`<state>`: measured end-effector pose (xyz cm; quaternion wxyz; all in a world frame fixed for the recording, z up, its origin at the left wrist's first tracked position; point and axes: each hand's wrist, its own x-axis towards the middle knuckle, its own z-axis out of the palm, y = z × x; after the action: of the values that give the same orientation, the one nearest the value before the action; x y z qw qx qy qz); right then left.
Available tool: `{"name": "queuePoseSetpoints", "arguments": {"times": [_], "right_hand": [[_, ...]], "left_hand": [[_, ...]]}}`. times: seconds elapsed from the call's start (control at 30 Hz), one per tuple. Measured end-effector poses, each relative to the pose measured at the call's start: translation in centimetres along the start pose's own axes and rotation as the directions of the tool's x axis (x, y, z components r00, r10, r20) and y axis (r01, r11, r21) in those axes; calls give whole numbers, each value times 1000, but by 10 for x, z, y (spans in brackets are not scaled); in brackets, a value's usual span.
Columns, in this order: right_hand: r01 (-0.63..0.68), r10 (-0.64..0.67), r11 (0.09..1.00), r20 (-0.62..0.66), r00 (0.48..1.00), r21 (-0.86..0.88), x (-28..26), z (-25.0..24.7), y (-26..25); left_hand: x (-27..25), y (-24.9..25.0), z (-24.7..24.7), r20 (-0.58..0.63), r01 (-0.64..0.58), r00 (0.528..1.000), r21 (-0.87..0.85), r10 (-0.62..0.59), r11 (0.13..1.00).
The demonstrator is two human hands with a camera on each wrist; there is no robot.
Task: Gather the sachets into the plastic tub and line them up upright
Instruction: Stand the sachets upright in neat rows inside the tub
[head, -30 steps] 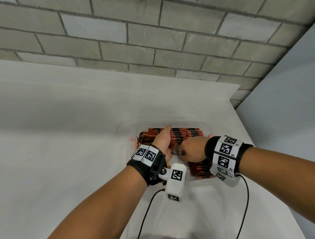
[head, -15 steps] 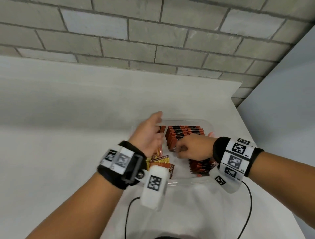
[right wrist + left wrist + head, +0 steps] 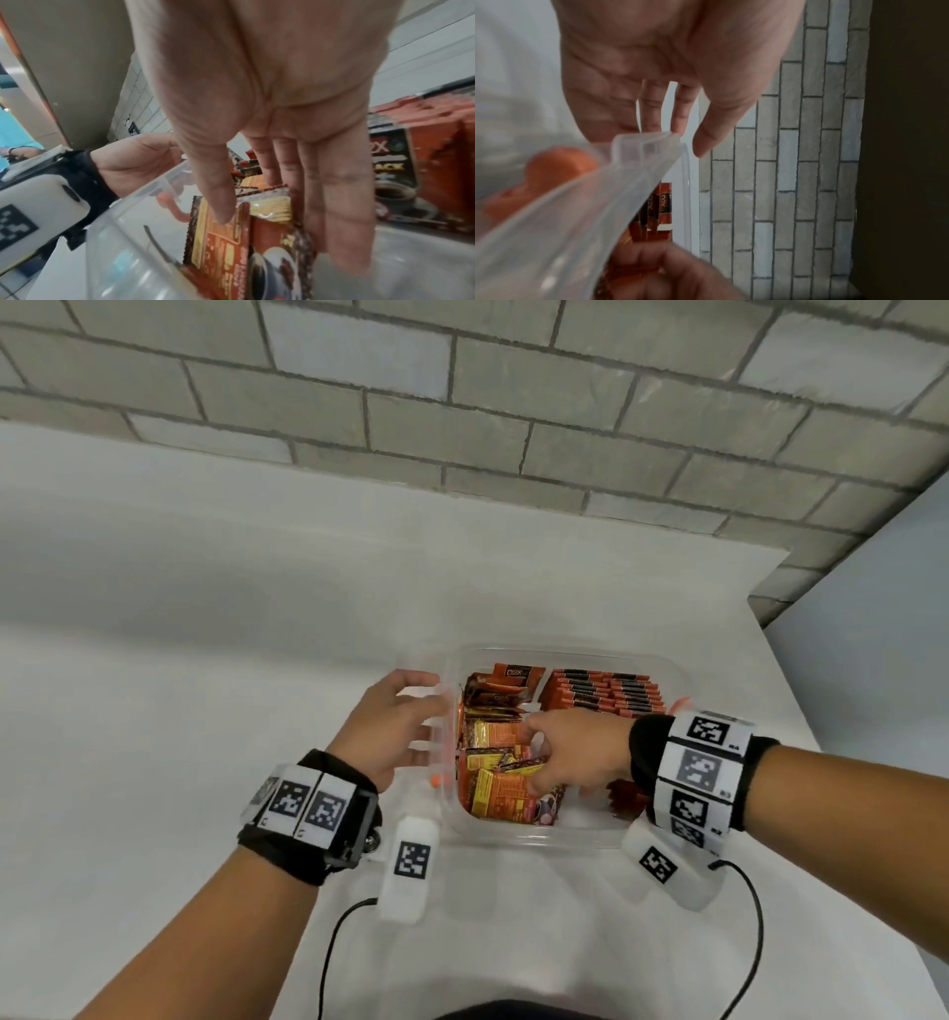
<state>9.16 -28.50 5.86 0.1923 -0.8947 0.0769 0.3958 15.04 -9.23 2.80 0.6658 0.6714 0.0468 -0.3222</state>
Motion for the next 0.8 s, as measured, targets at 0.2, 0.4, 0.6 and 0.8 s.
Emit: {"name": "queuePoseSetpoints", "arguments": {"times": [0.2, 0.4, 0.6, 0.8], "right_hand": [[28, -24, 991, 35, 999, -134, 12, 1, -28], [40, -15, 958, 89, 996, -285, 14, 3, -41], [56, -19, 926, 102, 995, -372, 15, 4, -42], [126, -97, 911, 91, 991, -394, 13, 5, -37]], "left_hand": [[3, -7, 0, -4, -31, 1000, -14, 31, 999], [7, -11, -3, 11, -44, 999, -44, 45, 998], [10, -15, -4, 23, -56, 998, -66, 57, 996], [12, -18, -5, 22, -70, 997, -68, 72, 995]]}}
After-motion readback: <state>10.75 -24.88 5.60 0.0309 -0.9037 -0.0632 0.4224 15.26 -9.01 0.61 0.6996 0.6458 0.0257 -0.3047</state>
